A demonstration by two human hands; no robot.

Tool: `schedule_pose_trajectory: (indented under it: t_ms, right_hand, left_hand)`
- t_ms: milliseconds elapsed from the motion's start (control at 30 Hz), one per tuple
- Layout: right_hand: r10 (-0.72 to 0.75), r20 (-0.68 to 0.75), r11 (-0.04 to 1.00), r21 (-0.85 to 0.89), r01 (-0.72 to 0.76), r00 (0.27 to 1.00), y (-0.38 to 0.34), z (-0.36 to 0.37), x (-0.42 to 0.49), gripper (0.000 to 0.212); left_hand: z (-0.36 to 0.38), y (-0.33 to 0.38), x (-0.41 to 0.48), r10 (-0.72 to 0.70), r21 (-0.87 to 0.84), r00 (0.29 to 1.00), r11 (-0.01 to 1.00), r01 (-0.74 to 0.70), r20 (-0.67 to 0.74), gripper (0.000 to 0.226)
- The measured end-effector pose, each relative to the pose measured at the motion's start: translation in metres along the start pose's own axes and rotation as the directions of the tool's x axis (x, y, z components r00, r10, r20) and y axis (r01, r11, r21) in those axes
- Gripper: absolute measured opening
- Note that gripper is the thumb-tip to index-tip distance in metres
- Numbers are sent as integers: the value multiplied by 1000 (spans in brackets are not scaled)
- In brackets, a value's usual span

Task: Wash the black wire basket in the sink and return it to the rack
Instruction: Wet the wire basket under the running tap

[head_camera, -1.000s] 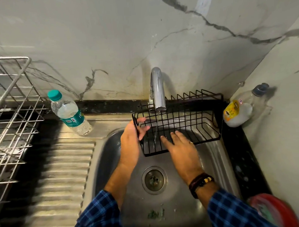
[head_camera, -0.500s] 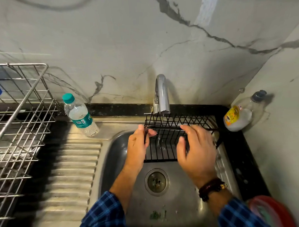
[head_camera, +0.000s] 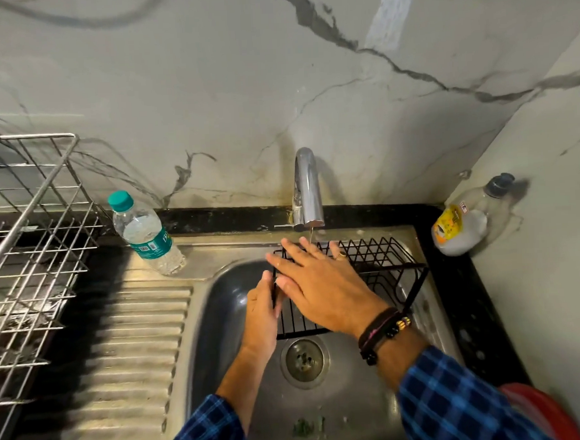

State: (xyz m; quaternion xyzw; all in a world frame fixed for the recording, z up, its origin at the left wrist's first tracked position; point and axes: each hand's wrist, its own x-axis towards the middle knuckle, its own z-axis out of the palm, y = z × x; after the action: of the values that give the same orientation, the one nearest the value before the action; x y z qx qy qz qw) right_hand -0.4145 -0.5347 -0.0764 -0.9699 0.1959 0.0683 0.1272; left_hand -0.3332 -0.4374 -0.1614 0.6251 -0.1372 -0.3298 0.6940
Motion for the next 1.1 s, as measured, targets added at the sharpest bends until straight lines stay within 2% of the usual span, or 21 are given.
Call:
schedule_pose_trajectory:
  t_ms: [67, 100, 200, 300, 433, 500, 567, 667, 733, 833, 967, 1100]
  right_hand:
    - [-79, 36, 996, 42, 77, 996, 12, -1, -1, 49]
    - [-73, 44, 996, 58, 71, 996, 22, -3, -2, 51]
    - [105, 30, 993, 53, -107, 994, 66, -2, -13, 58]
    - [304, -2, 944, 140, -300, 953, 92, 13, -27, 66]
    - [520, 51, 836, 175, -520, 853, 60, 24, -15, 82]
    - [552, 35, 817, 176, -549, 833, 44, 19, -5, 86]
    - [554, 16, 812, 209, -545, 832, 40, 14, -2, 85]
    - [517, 16, 782, 399, -479, 856, 50, 4, -6, 49]
    - [417, 108, 794, 440, -420, 902, 61, -1, -11, 38]
    - [328, 234, 818, 414, -399, 915, 76, -2, -19, 41]
    - [315, 201, 779, 503, -374, 928, 79, 1, -23, 66]
    - [244, 140, 775, 566, -280, 960, 77, 4, -30, 66]
  left_hand:
    - [-4, -3, 3, 38, 51, 999, 998, -38, 2, 64]
    - [-6, -3, 4, 61, 57, 998, 996, -61, 8, 65]
    - [-20, -4, 8, 92, -1, 996, 996, -92, 1, 60]
    - [-29, 0, 10, 52, -16, 999, 998, -52, 1, 56]
    - [-24, 0, 5, 16, 11, 1000, 1000, -16, -18, 43]
    - [-25, 2, 5, 48, 53, 999, 997, -47, -18, 46]
    - [-28, 7, 8, 69, 76, 998, 995, -69, 2, 45]
    - [-33, 10, 12, 196, 136, 978, 970, -204, 67, 44]
    - [-38, 8, 11, 308, 190, 948, 929, -319, 86, 43]
    - [-39, 15, 3, 359, 207, 929, 906, -369, 85, 44]
    - [-39, 21, -1, 338, 139, 940, 930, -341, 47, 44]
    - [-46, 21, 2, 268, 104, 963, 958, -267, -2, 45]
